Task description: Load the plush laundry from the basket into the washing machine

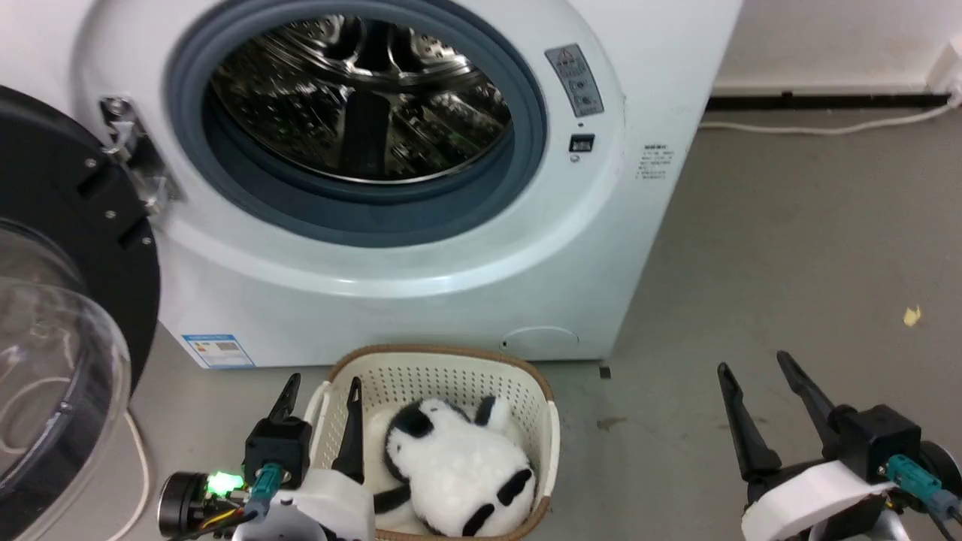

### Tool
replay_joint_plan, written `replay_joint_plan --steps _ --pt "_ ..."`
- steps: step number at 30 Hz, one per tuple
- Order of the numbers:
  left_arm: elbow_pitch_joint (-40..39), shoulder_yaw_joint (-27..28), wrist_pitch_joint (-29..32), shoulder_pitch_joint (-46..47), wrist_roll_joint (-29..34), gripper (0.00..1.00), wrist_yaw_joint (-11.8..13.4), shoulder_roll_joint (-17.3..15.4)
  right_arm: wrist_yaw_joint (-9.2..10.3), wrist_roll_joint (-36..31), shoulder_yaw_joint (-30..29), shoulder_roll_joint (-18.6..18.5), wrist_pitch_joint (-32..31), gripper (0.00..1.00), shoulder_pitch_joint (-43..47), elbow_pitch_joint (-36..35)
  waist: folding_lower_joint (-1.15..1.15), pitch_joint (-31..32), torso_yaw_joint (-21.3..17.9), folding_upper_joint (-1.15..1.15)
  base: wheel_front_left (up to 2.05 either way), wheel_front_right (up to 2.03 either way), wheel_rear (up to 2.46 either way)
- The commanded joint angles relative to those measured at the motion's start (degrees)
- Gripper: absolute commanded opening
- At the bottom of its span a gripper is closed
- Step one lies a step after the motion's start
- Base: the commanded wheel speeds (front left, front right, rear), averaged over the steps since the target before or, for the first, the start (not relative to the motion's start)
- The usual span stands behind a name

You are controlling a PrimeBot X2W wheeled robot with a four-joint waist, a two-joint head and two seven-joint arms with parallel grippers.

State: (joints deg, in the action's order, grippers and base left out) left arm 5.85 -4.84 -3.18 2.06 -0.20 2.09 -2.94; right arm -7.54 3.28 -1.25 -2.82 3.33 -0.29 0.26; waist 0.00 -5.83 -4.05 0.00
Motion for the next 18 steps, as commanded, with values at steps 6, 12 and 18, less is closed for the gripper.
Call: replay_joint_plan --steps 6,12,18 --pt "4.72 -1.71 -1.04 4.24 -0.45 1.00 -0.62 -0.48 0.02 1.29 -0.49 -0.02 1.18 1.00 -1.95 -0.34 0.00 -3.96 -2.18 0.00 0.00 0.00 0.00" --pt "8.93 -2.21 -0.92 6.68 -0.98 1.00 -0.69 -0.70 0.02 2.15 -0.43 -0.02 1.77 1.00 -2.77 -0.33 0.00 -6.19 -3.70 0.00 0.00 0.00 0.00" --pt "15.92 -3.34 0.00 10.84 -1.96 1.00 -1.70 -1.07 0.02 3.60 -0.42 -0.02 2.72 1.00 -3.96 -0.82 0.00 -9.87 -5.75 0.00 0.00 0.00 0.00"
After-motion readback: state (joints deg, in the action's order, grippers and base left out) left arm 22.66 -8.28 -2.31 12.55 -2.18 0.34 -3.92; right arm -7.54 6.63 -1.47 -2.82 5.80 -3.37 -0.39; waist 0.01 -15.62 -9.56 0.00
